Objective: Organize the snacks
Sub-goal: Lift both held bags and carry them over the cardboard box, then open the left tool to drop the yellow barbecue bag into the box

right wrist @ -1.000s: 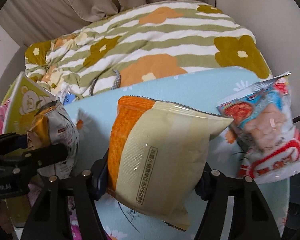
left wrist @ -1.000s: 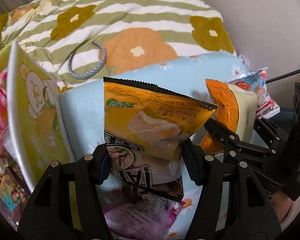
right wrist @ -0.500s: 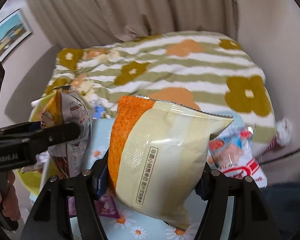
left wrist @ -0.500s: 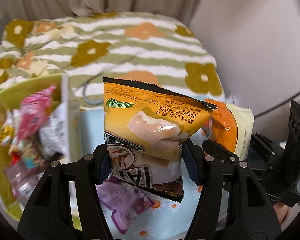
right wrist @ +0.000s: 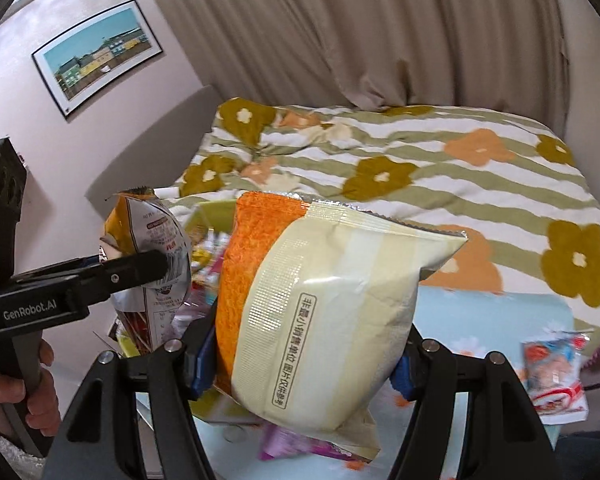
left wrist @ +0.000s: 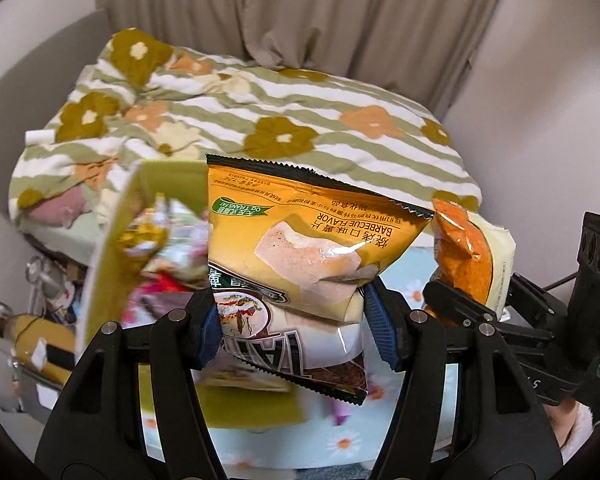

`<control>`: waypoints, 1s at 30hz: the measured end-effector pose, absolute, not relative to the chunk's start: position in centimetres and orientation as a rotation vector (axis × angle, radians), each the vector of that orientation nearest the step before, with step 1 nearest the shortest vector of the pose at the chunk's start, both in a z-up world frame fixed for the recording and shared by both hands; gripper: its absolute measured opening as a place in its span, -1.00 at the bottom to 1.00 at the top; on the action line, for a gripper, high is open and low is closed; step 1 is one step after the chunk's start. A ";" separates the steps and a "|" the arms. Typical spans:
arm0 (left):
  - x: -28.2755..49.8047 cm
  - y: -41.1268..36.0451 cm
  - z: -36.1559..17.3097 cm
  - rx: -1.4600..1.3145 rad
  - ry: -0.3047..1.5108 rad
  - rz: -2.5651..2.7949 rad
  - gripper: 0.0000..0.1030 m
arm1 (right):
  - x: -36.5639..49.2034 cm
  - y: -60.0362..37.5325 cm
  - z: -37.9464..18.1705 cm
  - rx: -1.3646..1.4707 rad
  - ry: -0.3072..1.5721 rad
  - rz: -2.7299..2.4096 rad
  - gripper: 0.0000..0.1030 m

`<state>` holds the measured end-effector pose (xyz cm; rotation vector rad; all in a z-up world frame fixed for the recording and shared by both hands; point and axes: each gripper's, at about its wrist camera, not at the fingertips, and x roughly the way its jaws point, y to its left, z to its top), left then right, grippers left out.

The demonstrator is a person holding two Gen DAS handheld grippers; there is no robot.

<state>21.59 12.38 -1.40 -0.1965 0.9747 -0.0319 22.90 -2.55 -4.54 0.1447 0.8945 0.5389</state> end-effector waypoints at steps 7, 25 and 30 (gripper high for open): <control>22.2 20.9 -3.1 -0.191 1.022 -0.008 0.18 | 23.5 4.6 -5.3 0.176 0.923 0.539 0.23; 25.2 24.8 -8.4 -0.122 1.085 -0.164 1.00 | 23.8 8.2 -7.0 0.193 0.985 0.334 0.23; 23.3 25.4 -8.7 -0.184 1.082 -0.147 1.00 | 24.1 8.4 -6.4 0.155 0.966 0.354 0.23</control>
